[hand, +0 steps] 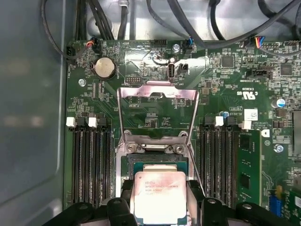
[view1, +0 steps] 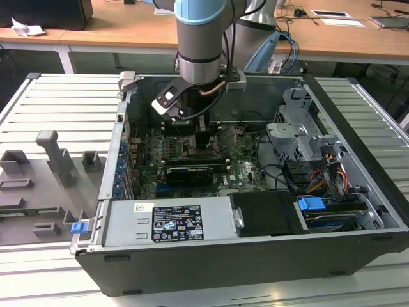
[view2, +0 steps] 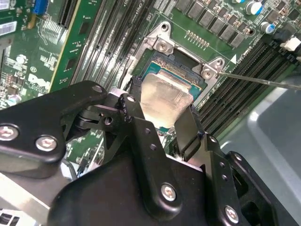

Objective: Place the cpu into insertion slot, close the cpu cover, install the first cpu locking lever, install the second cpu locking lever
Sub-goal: 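Place the cpu into insertion slot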

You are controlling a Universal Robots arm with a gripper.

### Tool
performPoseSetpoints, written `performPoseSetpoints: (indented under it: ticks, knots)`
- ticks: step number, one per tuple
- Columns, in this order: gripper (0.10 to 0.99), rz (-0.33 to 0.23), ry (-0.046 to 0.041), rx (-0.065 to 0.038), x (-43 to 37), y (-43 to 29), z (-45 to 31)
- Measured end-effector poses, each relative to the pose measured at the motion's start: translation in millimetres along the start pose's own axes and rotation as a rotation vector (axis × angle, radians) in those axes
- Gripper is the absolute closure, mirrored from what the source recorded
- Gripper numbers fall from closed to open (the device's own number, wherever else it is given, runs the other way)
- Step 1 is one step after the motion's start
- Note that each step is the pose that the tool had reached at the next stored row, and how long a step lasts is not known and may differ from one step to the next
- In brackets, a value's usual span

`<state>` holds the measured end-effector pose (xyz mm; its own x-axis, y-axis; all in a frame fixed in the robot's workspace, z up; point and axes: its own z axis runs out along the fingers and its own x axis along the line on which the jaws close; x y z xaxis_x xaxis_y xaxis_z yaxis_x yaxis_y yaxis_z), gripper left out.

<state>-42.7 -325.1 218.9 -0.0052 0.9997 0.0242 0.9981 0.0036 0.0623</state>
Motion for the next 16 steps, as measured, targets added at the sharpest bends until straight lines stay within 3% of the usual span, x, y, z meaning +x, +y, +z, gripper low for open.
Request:
performPoseSetpoints:
  ticks: [16]
  knots:
    - [0.557,0.007,-0.0009,0.0,2.6,-0.9,13.6]
